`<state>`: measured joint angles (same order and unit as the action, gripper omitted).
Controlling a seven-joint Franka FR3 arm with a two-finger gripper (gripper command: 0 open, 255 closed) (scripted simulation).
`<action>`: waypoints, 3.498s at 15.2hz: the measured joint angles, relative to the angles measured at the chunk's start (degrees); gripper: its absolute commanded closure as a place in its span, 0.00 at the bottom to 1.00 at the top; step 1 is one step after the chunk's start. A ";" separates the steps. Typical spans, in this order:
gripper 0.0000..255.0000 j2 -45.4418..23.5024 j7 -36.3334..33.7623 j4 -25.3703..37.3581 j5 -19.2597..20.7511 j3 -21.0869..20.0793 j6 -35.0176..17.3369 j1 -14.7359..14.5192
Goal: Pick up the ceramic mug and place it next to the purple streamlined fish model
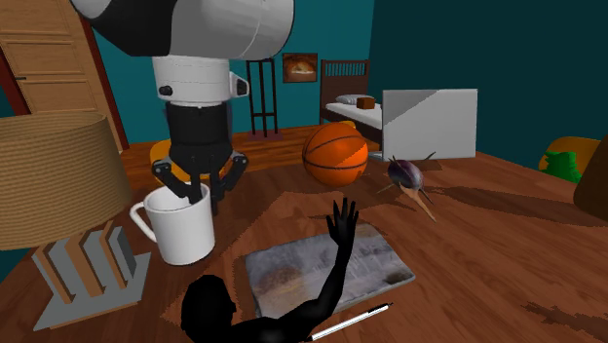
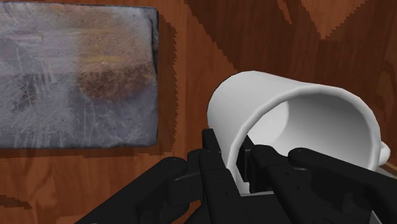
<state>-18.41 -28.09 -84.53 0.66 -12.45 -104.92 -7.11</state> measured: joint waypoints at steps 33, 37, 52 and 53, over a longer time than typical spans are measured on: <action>1.00 19.61 19.53 -12.96 -4.63 7.61 7.46 12.05; 1.00 23.19 24.90 -16.63 -4.79 10.44 7.74 14.60; 1.00 25.78 45.56 -19.05 -3.42 22.23 9.26 23.80; 1.00 25.90 46.86 -19.05 -3.30 22.97 9.45 24.37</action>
<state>7.49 18.78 -103.57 -2.64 10.52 -95.47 17.26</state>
